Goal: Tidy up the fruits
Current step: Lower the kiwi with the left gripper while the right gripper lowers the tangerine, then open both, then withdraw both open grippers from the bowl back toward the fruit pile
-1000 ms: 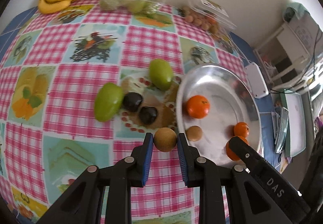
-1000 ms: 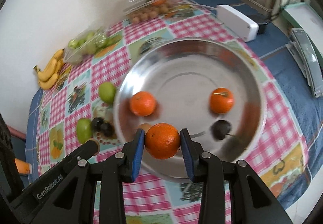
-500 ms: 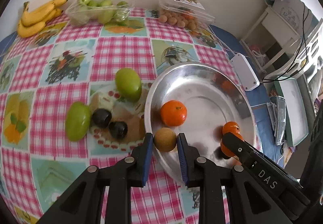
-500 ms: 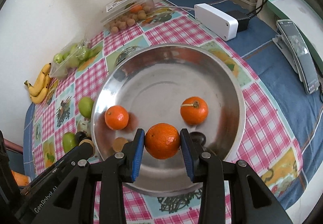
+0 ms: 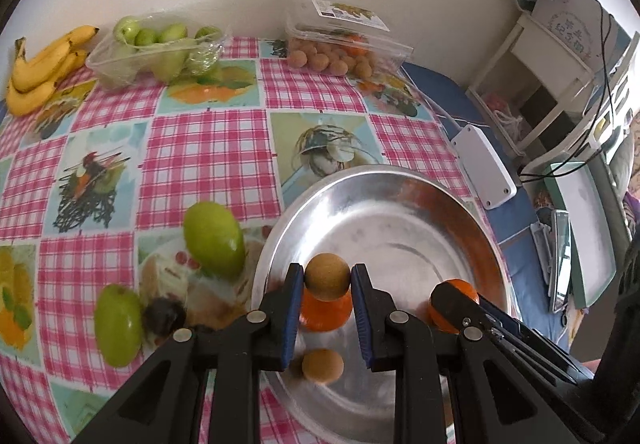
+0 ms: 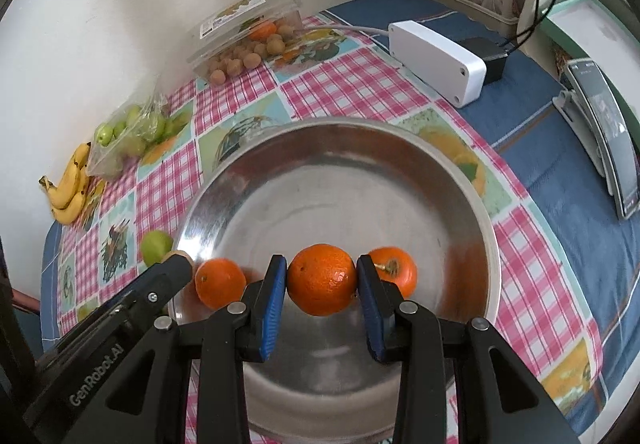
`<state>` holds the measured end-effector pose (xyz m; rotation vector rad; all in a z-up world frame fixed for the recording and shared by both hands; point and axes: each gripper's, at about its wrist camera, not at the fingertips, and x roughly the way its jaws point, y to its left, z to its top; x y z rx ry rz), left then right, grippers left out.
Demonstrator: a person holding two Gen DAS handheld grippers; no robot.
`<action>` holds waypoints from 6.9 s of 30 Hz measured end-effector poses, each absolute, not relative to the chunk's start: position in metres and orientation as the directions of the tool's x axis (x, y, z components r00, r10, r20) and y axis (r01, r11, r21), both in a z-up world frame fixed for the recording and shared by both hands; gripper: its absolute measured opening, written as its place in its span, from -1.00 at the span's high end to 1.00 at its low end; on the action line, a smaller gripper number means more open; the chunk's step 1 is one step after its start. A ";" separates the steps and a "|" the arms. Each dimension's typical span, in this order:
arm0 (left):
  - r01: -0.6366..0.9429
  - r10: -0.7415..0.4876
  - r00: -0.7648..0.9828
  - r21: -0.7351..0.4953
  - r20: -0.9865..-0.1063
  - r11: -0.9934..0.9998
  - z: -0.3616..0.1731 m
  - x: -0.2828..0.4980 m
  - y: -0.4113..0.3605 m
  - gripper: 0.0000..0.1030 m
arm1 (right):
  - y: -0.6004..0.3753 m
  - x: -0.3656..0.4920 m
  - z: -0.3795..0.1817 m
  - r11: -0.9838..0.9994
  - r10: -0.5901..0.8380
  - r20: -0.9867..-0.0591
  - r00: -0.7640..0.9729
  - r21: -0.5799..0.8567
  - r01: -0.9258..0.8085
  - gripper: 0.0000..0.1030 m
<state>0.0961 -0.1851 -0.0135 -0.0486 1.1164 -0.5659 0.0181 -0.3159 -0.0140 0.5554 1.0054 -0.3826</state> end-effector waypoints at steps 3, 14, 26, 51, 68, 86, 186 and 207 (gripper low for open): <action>0.413 -0.458 0.314 -0.315 -0.832 0.855 -0.015 0.100 -0.190 0.50 | -0.317 0.022 -0.014 0.799 -0.061 -0.868 0.493 0.254 0.545 0.27; 0.407 -0.478 0.318 -0.338 -0.819 0.849 -0.018 0.116 -0.193 0.50 | -0.320 0.041 -0.012 0.803 -0.088 -0.858 0.506 0.240 0.546 0.27; 0.417 -0.501 0.289 -0.364 -0.816 0.833 -0.021 0.124 -0.201 0.50 | -0.327 0.050 -0.014 0.799 -0.134 -0.863 0.488 0.197 0.568 0.27; 0.435 -0.446 0.213 -0.325 -0.869 0.840 -0.042 0.120 -0.211 0.50 | -0.336 0.047 -0.039 0.775 -0.116 -0.903 0.413 0.178 0.607 0.27; 0.445 -0.436 0.203 -0.314 -0.877 0.838 -0.041 0.120 -0.213 0.48 | -0.338 0.047 -0.042 0.771 -0.109 -0.918 0.382 0.165 0.616 0.26; 0.462 -0.449 0.228 -0.309 -0.864 0.831 -0.011 0.114 -0.210 0.00 | -0.345 0.025 0.004 0.748 -0.156 -0.893 0.422 0.172 0.641 0.07; 0.006 -0.087 0.355 -0.091 -0.931 0.996 -0.029 0.125 -0.060 -1.00 | -0.254 0.041 0.011 0.877 -0.088 -0.901 0.425 0.132 0.463 -1.00; -0.140 0.020 0.466 -0.052 -0.885 0.989 -0.008 0.129 0.038 -1.00 | -0.163 0.071 0.009 0.947 0.014 -0.879 0.477 0.164 0.274 -1.00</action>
